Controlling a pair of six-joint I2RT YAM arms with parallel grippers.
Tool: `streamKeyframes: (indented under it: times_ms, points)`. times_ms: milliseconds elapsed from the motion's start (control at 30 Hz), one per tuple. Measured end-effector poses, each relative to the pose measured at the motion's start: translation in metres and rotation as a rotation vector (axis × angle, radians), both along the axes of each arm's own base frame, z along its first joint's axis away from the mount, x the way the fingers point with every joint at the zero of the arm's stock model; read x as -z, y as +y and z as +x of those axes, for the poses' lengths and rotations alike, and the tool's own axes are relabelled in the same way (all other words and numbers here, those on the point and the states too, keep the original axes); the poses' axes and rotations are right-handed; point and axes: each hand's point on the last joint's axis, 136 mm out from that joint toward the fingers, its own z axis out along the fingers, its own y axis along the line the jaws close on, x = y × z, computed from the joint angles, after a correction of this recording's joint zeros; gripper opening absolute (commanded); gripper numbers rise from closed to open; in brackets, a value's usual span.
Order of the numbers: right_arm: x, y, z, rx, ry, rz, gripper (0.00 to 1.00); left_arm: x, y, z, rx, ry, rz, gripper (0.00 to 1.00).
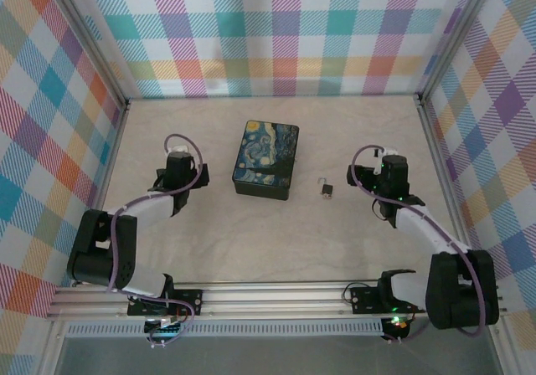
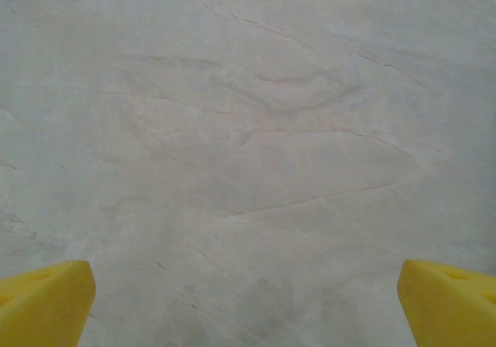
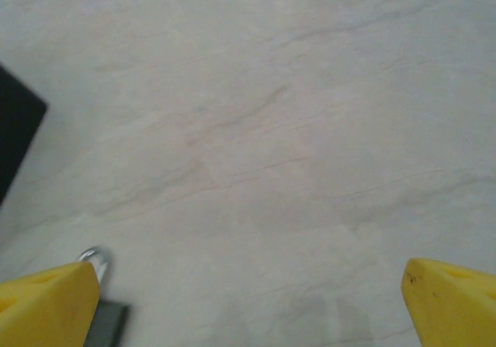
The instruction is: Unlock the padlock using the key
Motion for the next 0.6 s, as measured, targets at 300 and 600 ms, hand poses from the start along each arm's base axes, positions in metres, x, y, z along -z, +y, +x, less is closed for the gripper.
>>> streamKeyframes:
  times_ms: [300, 600]
  points:
    - [0.042, -0.016, 0.007, 0.000, -0.020, 0.021, 1.00, 0.025, 0.011, -0.009, -0.001, -0.111, 0.018, 1.00]
    - [0.046, -0.011, 0.033, -0.089, -0.091, 0.028, 1.00, 0.017, 0.003, 0.001, 0.071, -0.181, -0.022, 1.00]
